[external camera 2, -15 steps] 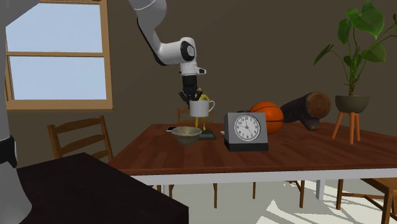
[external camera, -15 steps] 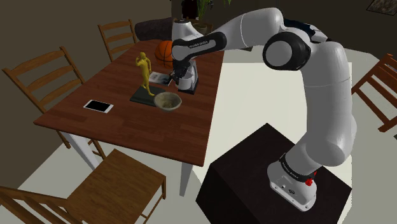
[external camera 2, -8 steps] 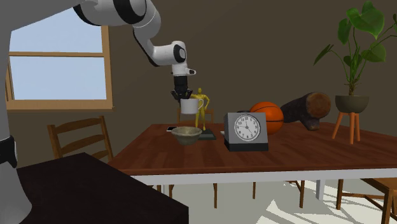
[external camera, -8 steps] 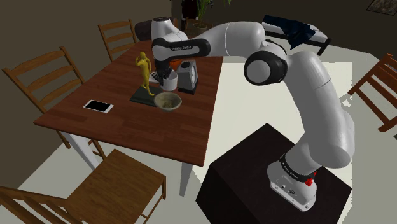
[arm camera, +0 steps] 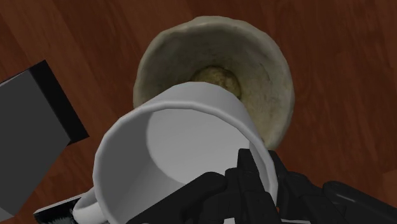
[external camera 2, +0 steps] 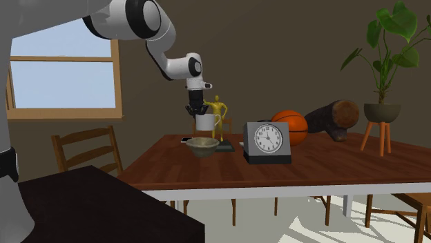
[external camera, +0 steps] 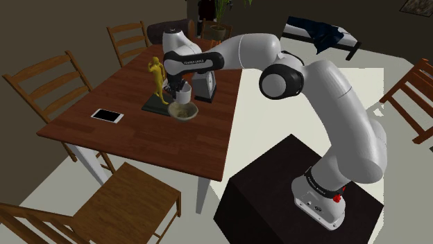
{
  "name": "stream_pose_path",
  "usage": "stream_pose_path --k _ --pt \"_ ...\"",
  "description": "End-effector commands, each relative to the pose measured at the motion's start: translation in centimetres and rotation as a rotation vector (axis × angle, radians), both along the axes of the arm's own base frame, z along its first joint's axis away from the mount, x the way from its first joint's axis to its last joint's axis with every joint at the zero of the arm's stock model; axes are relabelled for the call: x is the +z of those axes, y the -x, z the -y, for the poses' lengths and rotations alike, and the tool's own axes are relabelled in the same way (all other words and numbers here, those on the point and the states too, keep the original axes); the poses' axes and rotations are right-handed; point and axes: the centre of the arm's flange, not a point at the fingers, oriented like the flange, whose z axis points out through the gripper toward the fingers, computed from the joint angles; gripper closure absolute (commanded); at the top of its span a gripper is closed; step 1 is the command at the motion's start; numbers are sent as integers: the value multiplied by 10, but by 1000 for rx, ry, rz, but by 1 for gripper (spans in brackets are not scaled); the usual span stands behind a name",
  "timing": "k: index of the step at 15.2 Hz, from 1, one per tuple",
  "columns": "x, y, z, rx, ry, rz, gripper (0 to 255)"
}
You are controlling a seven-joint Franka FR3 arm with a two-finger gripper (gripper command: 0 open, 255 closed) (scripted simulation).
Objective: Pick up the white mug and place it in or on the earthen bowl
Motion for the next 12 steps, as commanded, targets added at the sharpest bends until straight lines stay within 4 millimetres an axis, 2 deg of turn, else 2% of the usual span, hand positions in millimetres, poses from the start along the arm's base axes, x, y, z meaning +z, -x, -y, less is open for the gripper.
stream_pose_path --k 1,7,12 --pt "-10 0 -1 0 0 1 255" --pt "-43 0 -1 0 0 1 255" --pt "-43 0 -1 0 0 1 255"
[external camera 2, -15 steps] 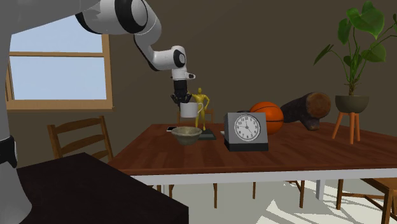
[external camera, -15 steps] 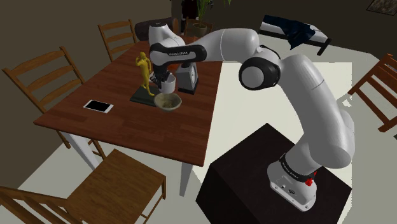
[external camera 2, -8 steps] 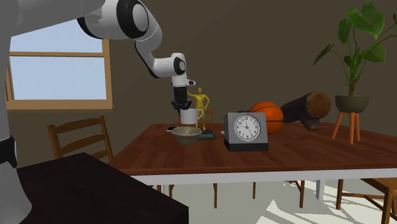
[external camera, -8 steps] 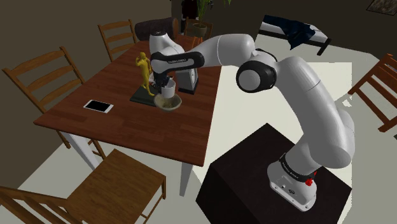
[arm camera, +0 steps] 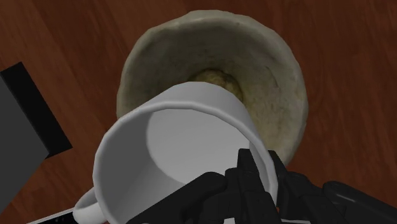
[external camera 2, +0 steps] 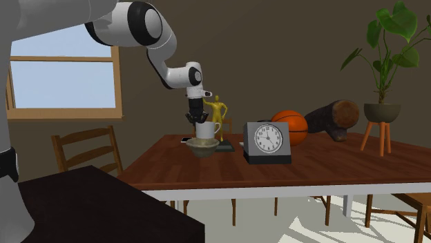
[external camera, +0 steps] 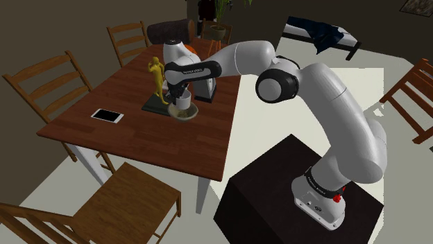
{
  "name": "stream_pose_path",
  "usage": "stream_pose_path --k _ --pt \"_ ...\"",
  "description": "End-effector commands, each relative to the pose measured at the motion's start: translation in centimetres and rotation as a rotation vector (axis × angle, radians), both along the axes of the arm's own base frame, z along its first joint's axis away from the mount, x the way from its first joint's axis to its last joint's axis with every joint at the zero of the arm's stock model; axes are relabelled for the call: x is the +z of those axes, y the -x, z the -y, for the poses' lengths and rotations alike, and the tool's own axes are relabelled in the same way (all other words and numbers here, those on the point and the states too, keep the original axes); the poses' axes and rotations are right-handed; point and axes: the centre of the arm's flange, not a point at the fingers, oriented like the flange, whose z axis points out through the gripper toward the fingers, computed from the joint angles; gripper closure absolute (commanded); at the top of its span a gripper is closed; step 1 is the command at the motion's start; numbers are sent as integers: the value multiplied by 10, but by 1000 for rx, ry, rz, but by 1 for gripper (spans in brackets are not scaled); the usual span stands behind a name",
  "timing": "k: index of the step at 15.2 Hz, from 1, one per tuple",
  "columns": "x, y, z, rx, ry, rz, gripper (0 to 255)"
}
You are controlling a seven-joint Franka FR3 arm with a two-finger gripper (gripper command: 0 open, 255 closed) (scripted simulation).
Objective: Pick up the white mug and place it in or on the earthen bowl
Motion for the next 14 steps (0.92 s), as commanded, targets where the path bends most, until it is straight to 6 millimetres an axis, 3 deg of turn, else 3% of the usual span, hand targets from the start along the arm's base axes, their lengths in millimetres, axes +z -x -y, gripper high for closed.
stream_pose_path --k 1,3,4,9,13,14 --pt "0 0 0 0 0 0 255" --pt "0 0 0 0 0 0 255" --pt "0 0 0 0 0 0 0" --pt "0 0 0 0 0 0 0" --pt "50 3 -2 0 0 0 0" --pt "50 3 -2 0 0 0 0"
